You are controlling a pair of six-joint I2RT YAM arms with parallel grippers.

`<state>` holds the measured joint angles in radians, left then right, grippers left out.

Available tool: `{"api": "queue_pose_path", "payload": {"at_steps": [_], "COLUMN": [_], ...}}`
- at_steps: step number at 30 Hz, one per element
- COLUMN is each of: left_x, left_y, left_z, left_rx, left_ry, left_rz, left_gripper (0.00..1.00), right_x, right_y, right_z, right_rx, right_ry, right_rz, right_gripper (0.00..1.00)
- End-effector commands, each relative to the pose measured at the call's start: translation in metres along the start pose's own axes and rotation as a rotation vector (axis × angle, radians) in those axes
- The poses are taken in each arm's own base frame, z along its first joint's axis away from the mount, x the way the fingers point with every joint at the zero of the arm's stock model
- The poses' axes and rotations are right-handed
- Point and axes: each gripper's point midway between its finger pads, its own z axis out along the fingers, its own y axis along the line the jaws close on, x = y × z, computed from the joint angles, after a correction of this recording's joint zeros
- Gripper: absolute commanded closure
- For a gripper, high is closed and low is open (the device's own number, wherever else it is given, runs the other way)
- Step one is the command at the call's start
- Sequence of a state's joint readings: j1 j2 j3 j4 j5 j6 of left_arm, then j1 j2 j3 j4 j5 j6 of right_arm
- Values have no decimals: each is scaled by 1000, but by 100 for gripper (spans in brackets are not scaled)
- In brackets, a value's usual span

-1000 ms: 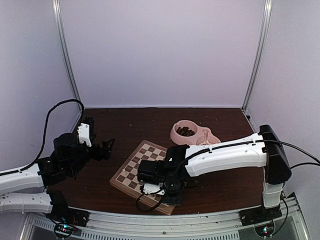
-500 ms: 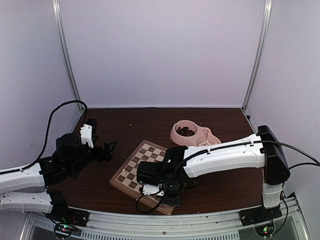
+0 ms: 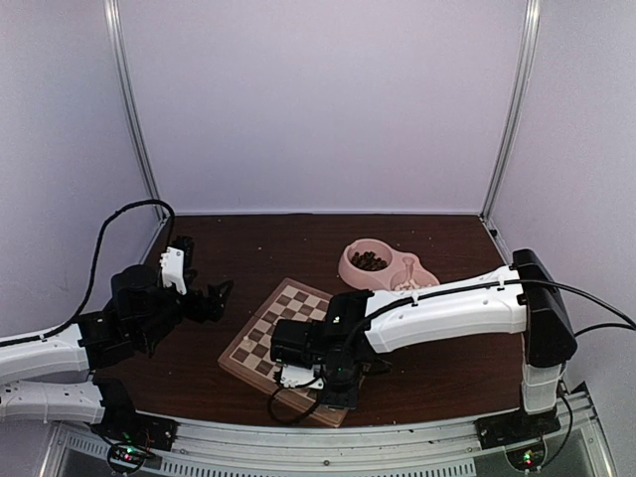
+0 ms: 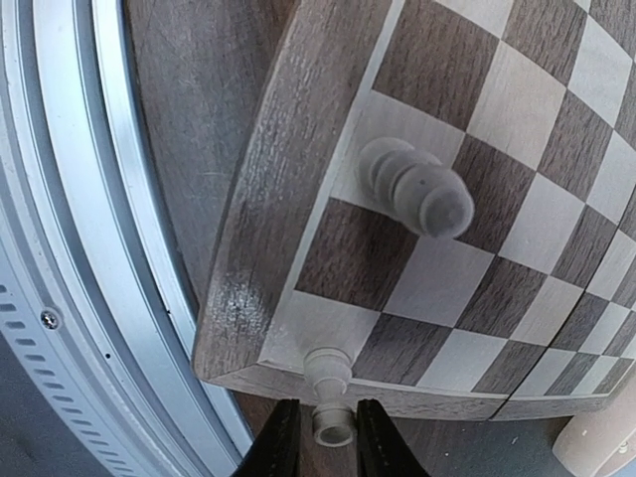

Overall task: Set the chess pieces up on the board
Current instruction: Place the rook at h1.

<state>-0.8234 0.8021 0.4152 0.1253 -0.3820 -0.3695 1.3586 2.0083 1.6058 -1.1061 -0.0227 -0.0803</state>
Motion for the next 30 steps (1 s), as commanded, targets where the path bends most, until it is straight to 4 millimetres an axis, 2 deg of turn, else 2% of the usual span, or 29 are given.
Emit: {"api": "queue_pose_path", "payload": {"at_steps": [1, 5, 9, 22, 24, 30], "left_x": [-15, -15, -15, -14, -15, -14], "left_y": [-3, -4, -4, -7, -8, -10], "left_z": [0, 0, 0, 1, 1, 2], "left_rx": [16, 18, 20, 36, 38, 47], "left_ry": [-42, -40, -41, -34, -35, -33], "left_rz": [-17, -16, -16, -12, -11, -9], "left_gripper": [4, 4, 4, 4, 4, 4], "right_x": [-8, -9, -10, -17, -16, -18], "right_y": [3, 5, 5, 4, 4, 3], "right_z": [-18, -18, -19, -23, -22, -24], "right_rx": [-8, -20, -23, -20, -19, -14], "right_ry": [-60, -64, -72, -103, -100, -116], "right_rz": [-6, -9, -9, -8, -10, -6], "right_gripper": [80, 88, 92, 93, 91, 73]}}
